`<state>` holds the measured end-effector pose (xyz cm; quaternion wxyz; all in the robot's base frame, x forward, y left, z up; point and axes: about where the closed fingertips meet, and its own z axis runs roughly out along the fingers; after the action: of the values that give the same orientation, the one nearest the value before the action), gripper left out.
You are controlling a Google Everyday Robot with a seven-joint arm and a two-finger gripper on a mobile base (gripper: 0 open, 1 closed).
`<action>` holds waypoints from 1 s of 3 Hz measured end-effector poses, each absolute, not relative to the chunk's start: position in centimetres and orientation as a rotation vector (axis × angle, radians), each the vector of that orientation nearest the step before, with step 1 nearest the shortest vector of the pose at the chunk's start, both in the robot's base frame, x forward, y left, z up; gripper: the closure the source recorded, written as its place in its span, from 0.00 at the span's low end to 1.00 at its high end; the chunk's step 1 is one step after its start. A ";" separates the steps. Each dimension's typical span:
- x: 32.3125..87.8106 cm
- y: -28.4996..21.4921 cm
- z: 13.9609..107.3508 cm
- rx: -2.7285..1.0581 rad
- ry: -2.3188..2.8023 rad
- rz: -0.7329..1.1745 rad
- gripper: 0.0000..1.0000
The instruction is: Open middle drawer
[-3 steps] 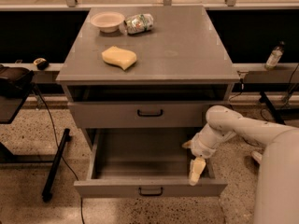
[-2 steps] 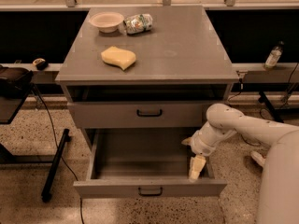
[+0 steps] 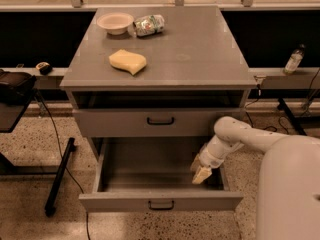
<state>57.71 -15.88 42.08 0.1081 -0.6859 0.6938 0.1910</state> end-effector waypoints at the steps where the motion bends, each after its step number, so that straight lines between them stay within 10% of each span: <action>1: 57.5 -16.8 39.1 -2.021 2.085 0.574 0.58; 3: 52.1 -17.9 35.7 -2.096 2.123 0.719 0.63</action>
Offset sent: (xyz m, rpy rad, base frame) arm -0.0564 -0.0256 -0.0832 -0.0477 0.1730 0.0234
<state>52.08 -17.90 35.72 0.0362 -0.6826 0.6913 0.2340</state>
